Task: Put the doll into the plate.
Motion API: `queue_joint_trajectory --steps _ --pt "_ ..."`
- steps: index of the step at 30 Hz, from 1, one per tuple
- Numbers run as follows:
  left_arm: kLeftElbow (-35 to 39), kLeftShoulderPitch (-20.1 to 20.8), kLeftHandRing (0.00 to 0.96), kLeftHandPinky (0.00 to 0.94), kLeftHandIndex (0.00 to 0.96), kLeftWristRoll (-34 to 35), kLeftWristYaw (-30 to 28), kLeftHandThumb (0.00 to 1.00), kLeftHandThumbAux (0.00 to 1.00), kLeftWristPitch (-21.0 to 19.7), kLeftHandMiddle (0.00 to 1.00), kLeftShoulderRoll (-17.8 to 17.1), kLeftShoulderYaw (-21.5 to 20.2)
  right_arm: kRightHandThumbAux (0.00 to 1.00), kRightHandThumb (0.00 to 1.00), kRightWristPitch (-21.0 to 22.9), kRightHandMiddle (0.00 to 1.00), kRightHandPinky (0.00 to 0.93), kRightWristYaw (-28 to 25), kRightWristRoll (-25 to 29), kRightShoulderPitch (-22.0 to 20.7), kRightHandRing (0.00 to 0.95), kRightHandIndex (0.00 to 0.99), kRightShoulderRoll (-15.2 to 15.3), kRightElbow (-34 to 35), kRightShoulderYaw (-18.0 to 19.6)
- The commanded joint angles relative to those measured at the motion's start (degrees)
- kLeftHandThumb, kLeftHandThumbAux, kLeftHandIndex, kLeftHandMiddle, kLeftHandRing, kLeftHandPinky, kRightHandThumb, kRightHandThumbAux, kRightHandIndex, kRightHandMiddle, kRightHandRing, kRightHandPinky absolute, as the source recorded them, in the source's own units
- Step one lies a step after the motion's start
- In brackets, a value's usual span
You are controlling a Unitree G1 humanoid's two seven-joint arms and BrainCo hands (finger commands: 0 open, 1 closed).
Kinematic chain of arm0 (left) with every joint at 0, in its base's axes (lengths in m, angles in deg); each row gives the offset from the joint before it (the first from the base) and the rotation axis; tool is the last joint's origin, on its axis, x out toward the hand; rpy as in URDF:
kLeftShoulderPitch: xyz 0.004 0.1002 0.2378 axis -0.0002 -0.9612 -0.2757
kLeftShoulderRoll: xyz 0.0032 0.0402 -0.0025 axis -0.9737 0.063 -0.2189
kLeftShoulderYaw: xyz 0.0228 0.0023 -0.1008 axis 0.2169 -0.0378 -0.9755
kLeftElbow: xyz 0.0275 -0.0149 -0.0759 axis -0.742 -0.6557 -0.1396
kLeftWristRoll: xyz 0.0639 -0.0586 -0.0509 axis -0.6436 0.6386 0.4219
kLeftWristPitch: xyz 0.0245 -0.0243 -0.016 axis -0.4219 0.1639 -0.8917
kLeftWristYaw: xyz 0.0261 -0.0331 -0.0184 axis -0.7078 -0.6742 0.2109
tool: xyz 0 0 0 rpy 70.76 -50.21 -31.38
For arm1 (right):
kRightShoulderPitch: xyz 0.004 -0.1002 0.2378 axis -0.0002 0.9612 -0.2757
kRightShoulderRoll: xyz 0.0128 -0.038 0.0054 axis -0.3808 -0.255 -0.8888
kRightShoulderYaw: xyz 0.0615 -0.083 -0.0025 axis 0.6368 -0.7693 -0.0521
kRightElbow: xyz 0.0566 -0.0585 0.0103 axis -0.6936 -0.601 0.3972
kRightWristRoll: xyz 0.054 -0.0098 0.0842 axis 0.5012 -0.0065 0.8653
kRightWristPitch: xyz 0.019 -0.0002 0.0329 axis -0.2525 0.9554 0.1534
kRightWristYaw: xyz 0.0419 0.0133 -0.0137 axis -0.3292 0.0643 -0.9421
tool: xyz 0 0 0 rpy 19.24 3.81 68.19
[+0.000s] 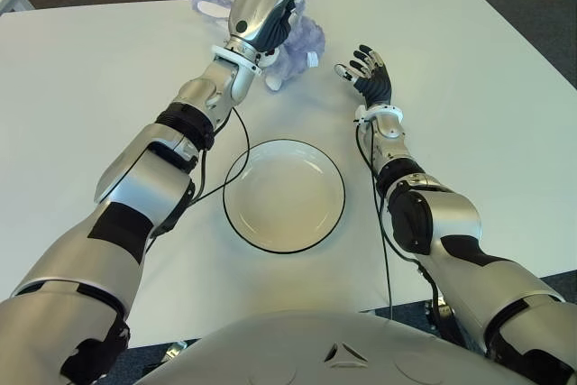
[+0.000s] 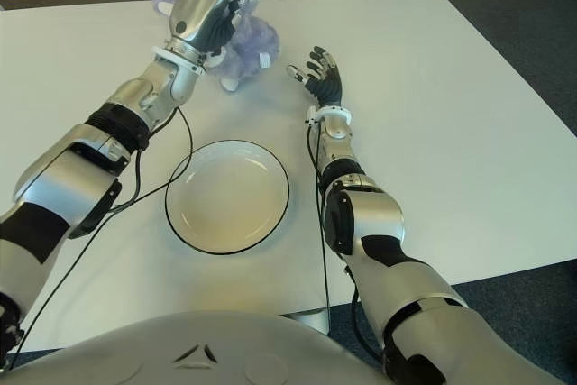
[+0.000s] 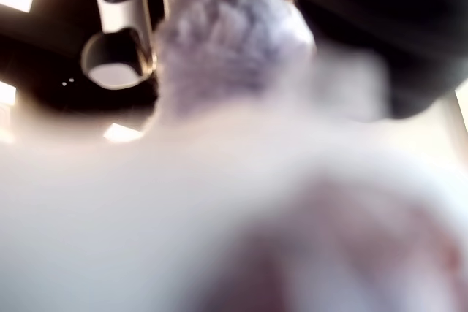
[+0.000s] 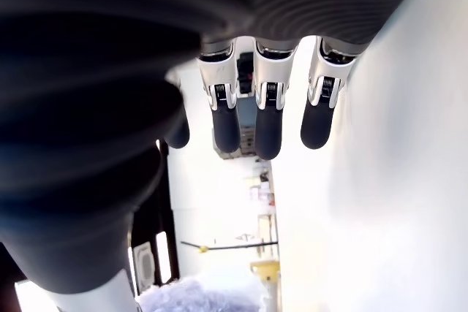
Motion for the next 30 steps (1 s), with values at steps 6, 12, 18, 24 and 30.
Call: queue_joint_trajectory --steps 6,12,18,24,30 --pt "4.97 -0.78 0.831 0.853 0.442 -0.42 -2.34 0.736 0.695 -0.77 0.834 -2.49 -1.63 0.837 0.095 0.74 0.158 0.176 0.16 0.24 0.85 0.159 0.133 -0.68 -1.21 0.11" --pt "7.24 -1.05 0.831 0.850 0.442 -0.36 -2.64 0.737 0.694 -0.27 0.833 -3.51 -2.76 0.830 0.092 0.71 0.160 0.176 0.13 0.25 0.89 0.161 0.136 -0.70 -1.21 0.13" --pt "8.59 -1.13 0.830 0.838 0.442 -0.35 -2.10 0.739 0.693 0.21 0.831 -4.11 -3.44 0.835 0.090 0.79 0.160 0.175 0.13 0.16 0.92 0.160 0.140 -0.77 -1.22 0.04" --pt "10.13 -1.00 0.831 0.834 0.443 -0.59 -1.72 0.742 0.692 0.41 0.833 -4.69 -4.10 0.826 0.081 0.86 0.156 0.185 0.11 0.14 0.93 0.162 0.138 -0.84 -1.24 -0.01" --pt "11.31 -0.46 0.835 0.831 0.442 -1.74 -2.03 0.742 0.693 -0.24 0.837 -5.30 -4.54 0.819 0.085 1.02 0.164 0.184 0.13 0.31 0.89 0.165 0.145 -0.87 -1.28 0.18"
